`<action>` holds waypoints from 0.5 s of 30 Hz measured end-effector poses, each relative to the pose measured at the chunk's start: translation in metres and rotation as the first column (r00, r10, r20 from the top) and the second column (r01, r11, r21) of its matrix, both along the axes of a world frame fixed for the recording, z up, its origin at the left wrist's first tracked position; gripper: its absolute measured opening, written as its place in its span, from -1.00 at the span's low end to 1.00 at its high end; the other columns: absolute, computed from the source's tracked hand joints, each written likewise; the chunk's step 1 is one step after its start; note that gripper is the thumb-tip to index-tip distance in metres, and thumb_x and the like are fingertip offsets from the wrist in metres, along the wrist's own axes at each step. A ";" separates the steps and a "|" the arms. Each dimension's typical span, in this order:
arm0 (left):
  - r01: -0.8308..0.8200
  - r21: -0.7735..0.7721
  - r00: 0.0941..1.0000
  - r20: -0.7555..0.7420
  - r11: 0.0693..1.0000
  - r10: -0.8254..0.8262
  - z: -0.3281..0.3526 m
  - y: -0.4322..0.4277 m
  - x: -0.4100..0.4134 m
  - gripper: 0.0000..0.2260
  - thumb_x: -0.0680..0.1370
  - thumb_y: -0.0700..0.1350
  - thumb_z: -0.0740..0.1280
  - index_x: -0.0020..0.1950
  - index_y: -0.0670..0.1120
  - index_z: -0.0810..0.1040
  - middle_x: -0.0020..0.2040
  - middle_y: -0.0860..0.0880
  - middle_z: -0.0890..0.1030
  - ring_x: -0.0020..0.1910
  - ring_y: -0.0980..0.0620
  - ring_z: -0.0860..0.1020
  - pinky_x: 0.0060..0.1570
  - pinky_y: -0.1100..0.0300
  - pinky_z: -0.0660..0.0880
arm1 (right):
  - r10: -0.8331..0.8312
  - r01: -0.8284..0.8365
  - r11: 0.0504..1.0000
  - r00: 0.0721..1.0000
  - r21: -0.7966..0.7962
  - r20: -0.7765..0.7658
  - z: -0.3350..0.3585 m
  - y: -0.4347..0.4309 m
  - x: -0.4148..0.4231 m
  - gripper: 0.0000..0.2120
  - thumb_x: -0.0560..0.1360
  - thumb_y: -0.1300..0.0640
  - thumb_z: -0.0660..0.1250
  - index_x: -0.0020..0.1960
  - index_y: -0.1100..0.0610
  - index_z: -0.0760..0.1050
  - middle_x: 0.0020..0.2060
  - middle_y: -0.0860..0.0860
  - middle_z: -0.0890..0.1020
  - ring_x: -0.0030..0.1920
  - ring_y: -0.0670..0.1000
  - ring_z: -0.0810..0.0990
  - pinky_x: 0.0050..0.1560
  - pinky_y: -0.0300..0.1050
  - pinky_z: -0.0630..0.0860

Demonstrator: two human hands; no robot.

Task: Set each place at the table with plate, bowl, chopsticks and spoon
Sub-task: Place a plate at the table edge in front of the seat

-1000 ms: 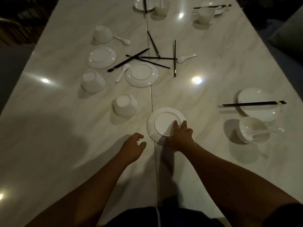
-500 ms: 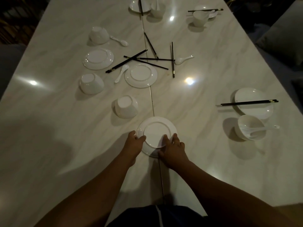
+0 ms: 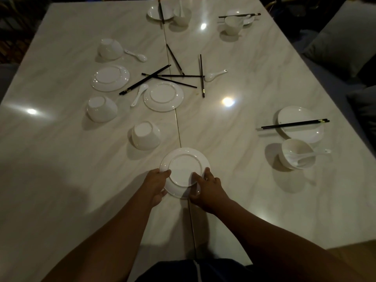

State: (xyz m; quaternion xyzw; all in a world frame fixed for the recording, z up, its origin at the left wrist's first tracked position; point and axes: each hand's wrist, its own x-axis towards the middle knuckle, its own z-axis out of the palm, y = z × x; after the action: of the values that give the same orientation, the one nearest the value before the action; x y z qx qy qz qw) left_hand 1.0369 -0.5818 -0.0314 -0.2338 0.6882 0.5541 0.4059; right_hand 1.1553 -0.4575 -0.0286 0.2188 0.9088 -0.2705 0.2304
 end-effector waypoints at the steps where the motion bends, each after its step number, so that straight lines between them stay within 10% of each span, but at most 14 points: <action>1: -0.005 -0.012 1.000 0.003 1.000 0.005 0.000 0.001 0.000 -0.67 0.56 -0.15 0.30 0.32 -0.09 0.42 0.19 -0.08 0.47 0.07 -0.08 0.45 0.02 0.03 0.45 | 0.001 -0.001 1.000 1.000 -0.006 -0.008 0.001 0.000 0.001 -0.29 0.48 -0.14 0.30 0.51 -0.02 0.06 0.52 0.24 -0.04 0.39 0.32 0.22 0.39 0.10 0.27; 15: -0.031 0.243 0.999 0.032 0.970 0.024 0.041 -0.002 0.005 -0.76 0.59 -0.22 0.24 0.24 -0.26 0.41 0.07 -0.21 0.58 0.00 -0.15 0.58 -0.11 -0.03 0.56 | 0.055 -0.042 0.997 0.969 0.059 -0.239 -0.001 0.004 0.026 -0.14 0.44 -0.12 0.37 0.54 0.12 -0.02 0.53 0.15 0.05 0.47 0.23 0.12 0.39 0.18 0.32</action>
State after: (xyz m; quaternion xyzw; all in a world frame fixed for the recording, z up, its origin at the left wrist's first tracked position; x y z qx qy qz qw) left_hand 1.0417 -0.5841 0.0091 -0.1996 0.6059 0.6364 0.4336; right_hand 1.1817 -0.4533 -0.0300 0.1684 0.9419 -0.2649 0.1192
